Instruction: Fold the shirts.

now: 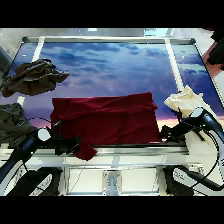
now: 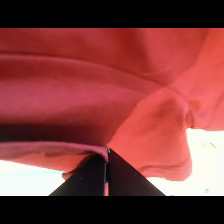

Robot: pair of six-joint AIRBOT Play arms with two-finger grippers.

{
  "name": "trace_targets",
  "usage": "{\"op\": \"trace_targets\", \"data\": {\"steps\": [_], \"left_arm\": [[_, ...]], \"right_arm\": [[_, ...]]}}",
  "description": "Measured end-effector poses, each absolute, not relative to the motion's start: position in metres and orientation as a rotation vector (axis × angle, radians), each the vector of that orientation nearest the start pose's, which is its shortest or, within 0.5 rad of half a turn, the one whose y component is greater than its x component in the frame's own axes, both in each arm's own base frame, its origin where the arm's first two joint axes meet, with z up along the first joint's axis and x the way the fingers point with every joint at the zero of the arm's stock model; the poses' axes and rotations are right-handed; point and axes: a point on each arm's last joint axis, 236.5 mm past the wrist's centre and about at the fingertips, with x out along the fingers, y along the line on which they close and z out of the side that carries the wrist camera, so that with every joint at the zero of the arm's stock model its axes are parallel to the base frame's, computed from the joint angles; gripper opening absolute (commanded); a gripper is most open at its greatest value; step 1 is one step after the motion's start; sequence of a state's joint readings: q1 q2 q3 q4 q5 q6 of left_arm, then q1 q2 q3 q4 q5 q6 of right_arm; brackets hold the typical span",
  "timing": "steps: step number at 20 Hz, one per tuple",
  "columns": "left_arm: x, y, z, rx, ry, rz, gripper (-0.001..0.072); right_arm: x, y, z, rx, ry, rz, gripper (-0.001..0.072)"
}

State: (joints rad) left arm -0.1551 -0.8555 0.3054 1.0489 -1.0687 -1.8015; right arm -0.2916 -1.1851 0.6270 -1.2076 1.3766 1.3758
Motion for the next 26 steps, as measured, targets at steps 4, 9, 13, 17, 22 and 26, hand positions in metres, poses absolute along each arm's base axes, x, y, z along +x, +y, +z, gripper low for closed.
{"op": "trace_targets", "data": {"steps": [4, 9, 13, 17, 22, 26], "left_arm": [[0.148, -0.130, -0.107, -0.623, 1.649, -0.094, 0.0012], [0.149, -0.131, -0.107, -0.627, 1.643, -0.100, 0.0012], [0.157, -0.132, -0.101, -0.616, 1.620, -0.120, 0.0012], [0.194, -0.132, -0.065, -0.510, 1.493, -0.218, 0.0011], [0.240, -0.091, -0.011, -0.273, 1.336, -0.152, 0.0009], [0.290, -0.067, 0.034, -0.152, 1.152, -0.097, 0.0009]], "right_arm": [[0.188, 0.036, -0.105, 0.576, 1.777, 0.126, 0.0471], [0.198, 0.038, -0.115, 0.610, 1.721, 0.096, 0.0038], [0.212, 0.039, -0.111, 0.619, 1.668, 0.112, 0.0036], [0.227, 0.039, -0.078, 0.555, 1.617, 0.195, 0.0036], [0.261, 0.022, -0.022, 0.421, 1.468, 0.208, 0.0034], [0.301, 0.030, 0.009, 0.338, 1.345, 0.240, 0.0034]]}}
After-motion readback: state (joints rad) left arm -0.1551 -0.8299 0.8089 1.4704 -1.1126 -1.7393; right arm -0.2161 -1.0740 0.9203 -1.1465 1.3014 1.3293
